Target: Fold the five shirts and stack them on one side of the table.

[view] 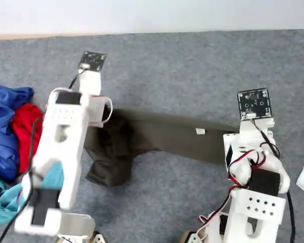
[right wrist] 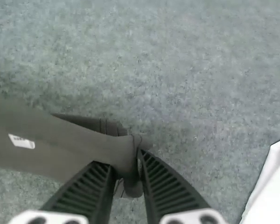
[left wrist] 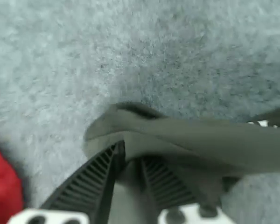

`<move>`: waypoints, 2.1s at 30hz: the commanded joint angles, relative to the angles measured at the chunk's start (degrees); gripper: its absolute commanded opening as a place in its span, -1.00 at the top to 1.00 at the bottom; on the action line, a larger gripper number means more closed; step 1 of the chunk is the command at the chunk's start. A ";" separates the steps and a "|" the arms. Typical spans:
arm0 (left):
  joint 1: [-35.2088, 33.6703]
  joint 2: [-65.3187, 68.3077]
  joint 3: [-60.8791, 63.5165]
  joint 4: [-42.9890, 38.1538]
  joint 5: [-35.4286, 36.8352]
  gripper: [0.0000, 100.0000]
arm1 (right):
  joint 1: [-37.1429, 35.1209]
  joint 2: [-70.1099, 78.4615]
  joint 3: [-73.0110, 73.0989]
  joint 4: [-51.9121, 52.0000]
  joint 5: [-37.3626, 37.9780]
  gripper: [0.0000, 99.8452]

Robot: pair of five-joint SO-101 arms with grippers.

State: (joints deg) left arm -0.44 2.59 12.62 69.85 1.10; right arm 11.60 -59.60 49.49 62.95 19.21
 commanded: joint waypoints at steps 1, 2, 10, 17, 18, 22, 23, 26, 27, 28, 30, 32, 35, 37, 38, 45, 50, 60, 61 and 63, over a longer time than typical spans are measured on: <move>-0.53 8.44 -10.59 0.70 -0.35 0.99 | 0.75 0.04 -0.26 -1.54 0.09 0.98; -0.35 10.73 -13.14 0.79 -0.35 0.99 | 0.75 0.04 -0.26 -1.54 -0.53 0.98; 2.20 29.01 -33.71 4.84 -0.44 0.99 | 0.84 0.04 -0.18 -1.89 -2.64 0.98; -0.88 42.99 -58.77 19.60 -7.74 0.99 | 0.84 -0.48 -0.18 -1.45 -2.64 0.98; -1.05 44.22 -62.37 22.07 -9.41 0.99 | 0.84 -0.48 -0.18 -1.45 -2.64 0.98; -1.23 47.47 -75.38 30.77 -10.81 0.84 | 0.84 -0.48 -0.18 -1.45 -2.64 0.98; -1.58 47.56 -76.97 30.86 -10.64 0.78 | 0.84 -0.48 -0.18 -1.45 -2.64 0.98; -3.08 45.89 -78.02 30.68 -10.81 0.66 | 0.84 -0.48 -0.18 -1.45 -2.64 0.98; -3.25 45.36 -77.76 30.68 -10.81 0.62 | 0.84 -0.48 -0.18 -1.45 -2.64 0.98; -3.34 44.75 -77.14 30.68 -10.81 0.59 | 0.92 -0.48 -0.18 -1.45 -2.64 0.98; -3.43 43.60 -75.30 30.68 -10.90 0.54 | 0.92 -0.48 -0.18 -1.36 -2.64 0.98; -3.43 42.55 -73.27 30.68 -12.22 0.52 | 0.92 -0.48 -0.18 -1.36 -2.64 0.98; -3.25 41.41 -70.37 30.68 -14.95 0.52 | 0.92 -0.48 -0.18 -1.36 -2.64 0.98; -4.04 41.41 -70.02 30.68 -15.38 0.52 | 0.92 -0.48 -0.18 -1.36 -2.64 0.98; -4.84 41.41 -70.11 30.59 -15.38 0.52 | 0.92 -0.48 -0.18 -1.36 -2.64 0.98; -10.29 41.41 -72.92 28.84 -15.38 0.52 | 0.92 -0.48 -0.18 -1.36 -2.64 0.98; -10.90 41.41 -73.54 30.59 -17.32 0.53 | 0.92 -0.48 -0.18 -1.36 -2.64 0.98; -5.19 41.49 -64.66 30.68 -22.15 0.53 | 0.92 -0.13 -0.18 -1.36 -2.64 0.98; -3.78 41.49 -64.48 30.68 -22.15 0.53 | 0.92 -0.13 -0.18 -1.36 -2.64 0.98; -1.14 41.49 -64.66 30.59 -22.15 0.53 | 0.84 -0.04 -0.18 -1.36 -2.64 0.98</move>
State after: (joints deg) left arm -5.27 47.87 -51.91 98.95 -20.62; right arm 11.87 -59.52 49.67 62.33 17.19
